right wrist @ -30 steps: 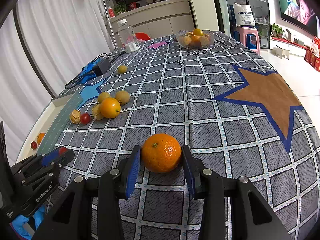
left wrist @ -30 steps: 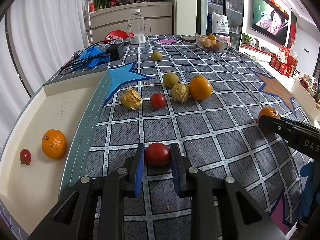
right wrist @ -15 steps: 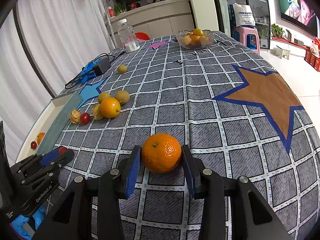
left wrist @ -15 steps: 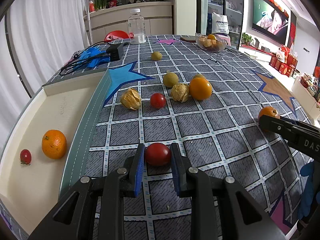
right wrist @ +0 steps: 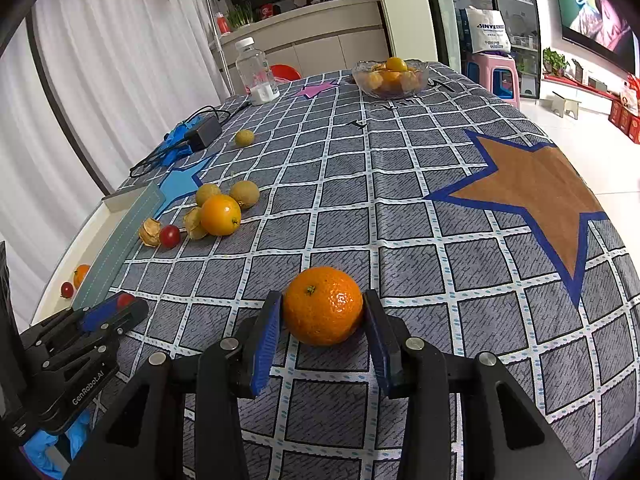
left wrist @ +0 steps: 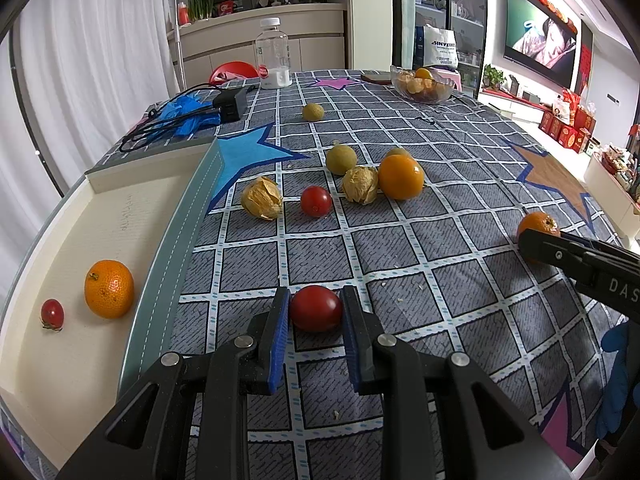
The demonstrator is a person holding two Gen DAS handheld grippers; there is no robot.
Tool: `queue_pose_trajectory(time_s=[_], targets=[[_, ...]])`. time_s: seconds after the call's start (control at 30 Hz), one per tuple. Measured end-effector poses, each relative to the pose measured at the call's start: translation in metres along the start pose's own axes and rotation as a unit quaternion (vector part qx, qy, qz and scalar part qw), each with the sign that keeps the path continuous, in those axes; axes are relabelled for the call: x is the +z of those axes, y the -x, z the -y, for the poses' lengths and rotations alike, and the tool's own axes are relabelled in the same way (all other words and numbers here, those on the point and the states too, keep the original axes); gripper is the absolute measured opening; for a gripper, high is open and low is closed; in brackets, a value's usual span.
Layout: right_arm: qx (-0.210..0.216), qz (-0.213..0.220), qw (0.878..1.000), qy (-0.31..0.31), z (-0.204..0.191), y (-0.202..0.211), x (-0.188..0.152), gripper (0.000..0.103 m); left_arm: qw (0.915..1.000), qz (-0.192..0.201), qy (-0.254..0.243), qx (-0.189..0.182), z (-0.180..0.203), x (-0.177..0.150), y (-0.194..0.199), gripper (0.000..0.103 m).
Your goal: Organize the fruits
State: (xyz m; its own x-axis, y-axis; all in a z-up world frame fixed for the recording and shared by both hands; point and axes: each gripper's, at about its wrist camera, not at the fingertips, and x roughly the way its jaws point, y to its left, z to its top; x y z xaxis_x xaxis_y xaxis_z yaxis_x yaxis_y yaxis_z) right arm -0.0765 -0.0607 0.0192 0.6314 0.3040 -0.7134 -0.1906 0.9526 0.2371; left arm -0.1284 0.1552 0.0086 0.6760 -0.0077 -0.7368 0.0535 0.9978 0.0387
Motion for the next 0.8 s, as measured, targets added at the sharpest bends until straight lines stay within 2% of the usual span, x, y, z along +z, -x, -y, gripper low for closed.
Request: queue_pose_trajectory(time_s=[0.3, 0.6, 0.8], targets=[[-0.001, 0.000, 1.000, 0.000, -0.001, 0.000, 0.000, 0.042, 1.0000, 0.000, 0.001, -0.001, 0.000, 0.000, 0.000, 0.027], [0.000, -0.001, 1.000, 0.000, 0.001, 0.000, 0.000, 0.042, 0.9986, -0.002, 0.033, -0.042, -0.012, -0.001, 0.004, 0.027], [-0.003, -0.007, 1.000, -0.009, 0.005, 0.007, -0.005, 0.042, 0.9984, -0.004, 0.021, -0.052, -0.009, -0.003, 0.008, 0.027]])
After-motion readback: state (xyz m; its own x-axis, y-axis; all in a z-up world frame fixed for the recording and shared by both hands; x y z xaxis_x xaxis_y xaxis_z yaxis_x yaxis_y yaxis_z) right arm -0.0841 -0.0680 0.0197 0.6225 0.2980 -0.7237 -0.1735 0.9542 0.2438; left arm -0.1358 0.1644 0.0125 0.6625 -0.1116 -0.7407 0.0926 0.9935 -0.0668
